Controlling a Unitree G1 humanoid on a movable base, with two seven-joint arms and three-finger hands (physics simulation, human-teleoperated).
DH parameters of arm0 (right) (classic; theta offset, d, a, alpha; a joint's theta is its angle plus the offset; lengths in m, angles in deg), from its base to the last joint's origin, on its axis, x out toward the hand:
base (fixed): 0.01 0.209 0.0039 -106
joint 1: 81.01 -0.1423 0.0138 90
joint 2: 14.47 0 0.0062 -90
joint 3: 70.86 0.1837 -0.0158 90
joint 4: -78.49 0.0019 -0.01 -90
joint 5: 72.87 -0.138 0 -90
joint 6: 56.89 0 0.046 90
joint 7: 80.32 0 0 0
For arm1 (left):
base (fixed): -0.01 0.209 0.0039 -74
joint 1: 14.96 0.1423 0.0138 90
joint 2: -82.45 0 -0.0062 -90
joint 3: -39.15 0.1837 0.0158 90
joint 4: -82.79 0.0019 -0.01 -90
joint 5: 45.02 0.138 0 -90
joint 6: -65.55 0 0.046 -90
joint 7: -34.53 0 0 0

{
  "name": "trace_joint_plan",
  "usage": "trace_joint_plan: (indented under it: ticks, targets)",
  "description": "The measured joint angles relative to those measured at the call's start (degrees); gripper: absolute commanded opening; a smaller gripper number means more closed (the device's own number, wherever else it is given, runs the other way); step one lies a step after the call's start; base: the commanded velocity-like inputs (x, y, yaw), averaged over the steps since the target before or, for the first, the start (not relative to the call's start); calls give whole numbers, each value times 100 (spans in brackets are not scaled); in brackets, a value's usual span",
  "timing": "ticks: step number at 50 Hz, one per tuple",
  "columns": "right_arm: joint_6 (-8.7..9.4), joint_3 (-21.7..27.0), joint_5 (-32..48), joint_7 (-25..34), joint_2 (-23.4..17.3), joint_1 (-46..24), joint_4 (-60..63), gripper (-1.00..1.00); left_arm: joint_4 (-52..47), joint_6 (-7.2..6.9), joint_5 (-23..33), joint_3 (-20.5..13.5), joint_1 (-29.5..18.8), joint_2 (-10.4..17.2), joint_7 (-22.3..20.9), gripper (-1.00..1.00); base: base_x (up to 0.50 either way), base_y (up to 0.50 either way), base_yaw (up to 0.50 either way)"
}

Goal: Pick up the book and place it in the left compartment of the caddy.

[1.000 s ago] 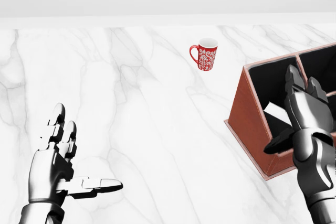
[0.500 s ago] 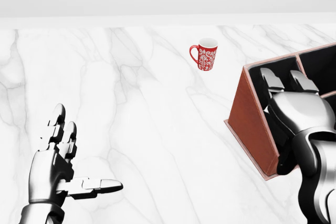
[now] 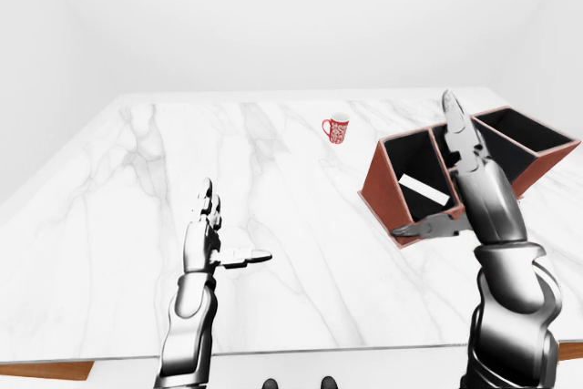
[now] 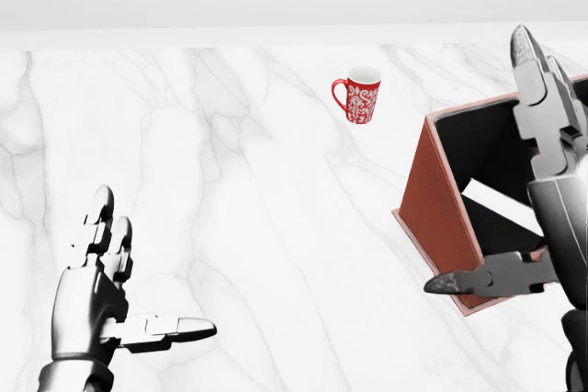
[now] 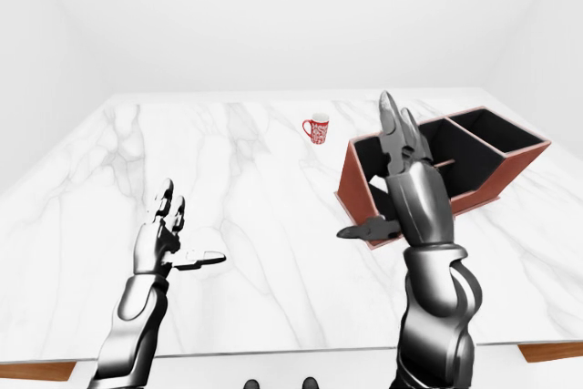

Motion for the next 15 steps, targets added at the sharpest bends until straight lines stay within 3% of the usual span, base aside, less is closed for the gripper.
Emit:
trace_joint_plan:
  ticks: [7,12,15]
  targets:
    - [0,154,-1355,-614,213,507,244,100,27,28,45,2,11,-1,37,100,0,0,0]
    - [0,164,-2062,-980,347,897,158,100,284,285,60,-4,10,-6,41,100,0,0,0]
    - [0,138,-2370,-1121,412,1113,119,100,365,370,42,-11,25,-6,39,100,0,0,0]
